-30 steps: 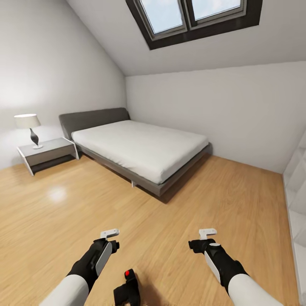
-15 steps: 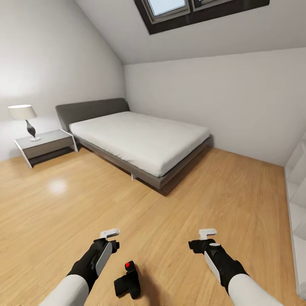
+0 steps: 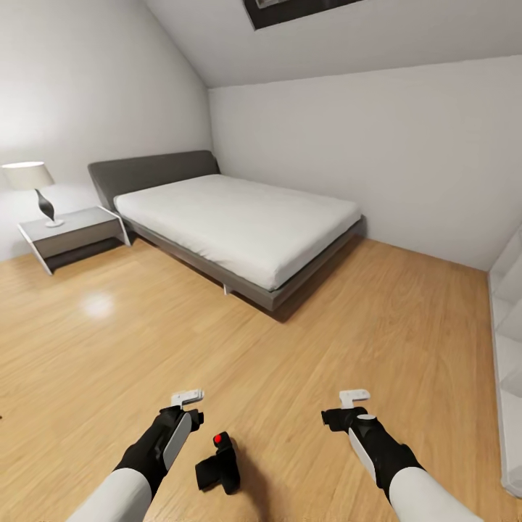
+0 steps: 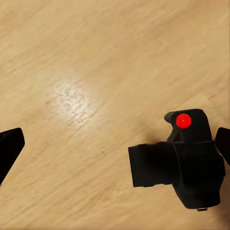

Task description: Attach the digital camera to the camera tripod in the bedroom.

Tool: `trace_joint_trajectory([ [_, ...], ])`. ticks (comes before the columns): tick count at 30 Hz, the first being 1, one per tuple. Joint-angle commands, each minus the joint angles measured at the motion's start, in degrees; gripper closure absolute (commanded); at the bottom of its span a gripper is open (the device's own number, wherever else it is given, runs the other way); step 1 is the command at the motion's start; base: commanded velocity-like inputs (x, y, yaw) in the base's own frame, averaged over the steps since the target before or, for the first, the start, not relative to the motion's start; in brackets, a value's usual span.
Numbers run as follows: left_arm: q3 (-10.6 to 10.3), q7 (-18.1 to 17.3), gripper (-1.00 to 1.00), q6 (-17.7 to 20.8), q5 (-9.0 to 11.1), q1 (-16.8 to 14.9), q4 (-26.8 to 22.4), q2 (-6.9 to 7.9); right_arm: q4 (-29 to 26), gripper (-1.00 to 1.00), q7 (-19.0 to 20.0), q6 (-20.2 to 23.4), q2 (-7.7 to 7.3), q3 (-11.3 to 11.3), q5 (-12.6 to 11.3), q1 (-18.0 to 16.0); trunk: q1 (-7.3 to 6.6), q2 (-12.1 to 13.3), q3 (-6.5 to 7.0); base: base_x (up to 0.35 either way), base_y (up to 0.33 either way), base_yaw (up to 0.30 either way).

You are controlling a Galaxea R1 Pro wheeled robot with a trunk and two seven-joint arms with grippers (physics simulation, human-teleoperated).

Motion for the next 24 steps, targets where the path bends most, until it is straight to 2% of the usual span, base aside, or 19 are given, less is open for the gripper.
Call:
trace_joint_trajectory([
  [1,0.1,0.4,-1.0,0.2,0.6,0.0,-0.1,-0.04,-0.2,-1.0,0.0,0.4,0.02,-0.1,0.6,0.0,0.01,0.0,-0.28,0.0,0.0,0.0],
  [9,0.2,0.1,-1.0,0.3,0.6,0.0,-0.6,0.01,-0.6,-1.0,0.5,1.5,-0.34,0.1,0.5,0.0,0.22,-0.1,-2.05,0.0,0.0,0.0],
  [14,0.3,-0.5,-1.0,0.6,0.9,0.0,-1.7,0.0,-0.8,-1.0,1.8,5.1,-0.68,0.0,0.4,0.0,0.35,-0.2,-3.16,0.0,0.0,0.0],
  [18,0.3,-0.9,-1.0,1.0,1.3,0.0,-2.9,-0.02,-1.4,-1.0,5.6,8.8,-0.85,-0.1,0.5,0.0,0.45,-0.3,-4.05,0.0,0.0,0.0],
  [24,0.2,-1.2,-1.0,1.2,2.4,0.0,-4.2,0.03,-5.7,-1.0,14.5,12.2,-1.1,-0.1,0.5,0.0,0.6,-0.3,-5.38,0.0,0.0,0.0],
])
